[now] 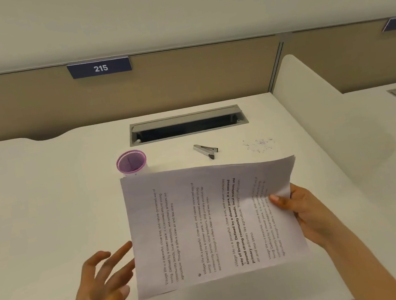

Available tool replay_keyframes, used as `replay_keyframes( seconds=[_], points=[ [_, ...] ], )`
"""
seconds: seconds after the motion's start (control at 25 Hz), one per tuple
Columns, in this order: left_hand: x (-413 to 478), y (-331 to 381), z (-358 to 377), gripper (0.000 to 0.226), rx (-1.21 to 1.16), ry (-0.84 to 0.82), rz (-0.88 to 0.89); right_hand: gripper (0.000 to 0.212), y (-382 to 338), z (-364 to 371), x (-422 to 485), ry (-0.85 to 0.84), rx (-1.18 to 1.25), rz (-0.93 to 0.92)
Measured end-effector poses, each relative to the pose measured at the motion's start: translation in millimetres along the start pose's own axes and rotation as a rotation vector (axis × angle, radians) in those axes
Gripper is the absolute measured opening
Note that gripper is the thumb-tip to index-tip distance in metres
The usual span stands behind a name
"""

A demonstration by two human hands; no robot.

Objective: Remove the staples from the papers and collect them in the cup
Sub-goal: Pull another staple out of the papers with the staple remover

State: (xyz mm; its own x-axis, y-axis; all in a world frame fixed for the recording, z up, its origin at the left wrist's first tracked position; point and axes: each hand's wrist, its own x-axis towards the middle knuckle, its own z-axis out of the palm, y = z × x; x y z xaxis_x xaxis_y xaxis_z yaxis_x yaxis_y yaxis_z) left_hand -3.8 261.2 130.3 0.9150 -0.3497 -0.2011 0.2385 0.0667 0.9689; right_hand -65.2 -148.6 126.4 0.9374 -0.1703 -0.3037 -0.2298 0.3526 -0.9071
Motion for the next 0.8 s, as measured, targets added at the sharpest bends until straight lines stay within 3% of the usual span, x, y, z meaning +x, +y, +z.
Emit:
replay_keyframes(
  seconds=[0.08, 0.16, 0.28, 0.52, 0.8],
  points=[
    [20, -3, 0, 0.052, -0.002, -0.091, -0.114, 0.047, 2, 2, 2, -0.007, -0.052, -0.011],
    [38, -4, 15, 0.049, 0.155, -0.157, -0.084, 0.045, 8, 5, 4, -0.009, -0.067, -0.022],
    [56, -13, 39, 0.027, 0.155, -0.022, 0.023, 0.039, 12, 6, 5, -0.031, -0.099, -0.070],
    [64, -17, 59, 0.030, 0.127, 0.098, 0.204, 0.030, 12, -9, 5, 0.075, -0.203, -0.186],
    [64, -52, 50, 0.027, 0.278, 0.017, 0.085, 0.021, 55, -22, 3, 0.025, -0.300, -0.123]
  ],
)
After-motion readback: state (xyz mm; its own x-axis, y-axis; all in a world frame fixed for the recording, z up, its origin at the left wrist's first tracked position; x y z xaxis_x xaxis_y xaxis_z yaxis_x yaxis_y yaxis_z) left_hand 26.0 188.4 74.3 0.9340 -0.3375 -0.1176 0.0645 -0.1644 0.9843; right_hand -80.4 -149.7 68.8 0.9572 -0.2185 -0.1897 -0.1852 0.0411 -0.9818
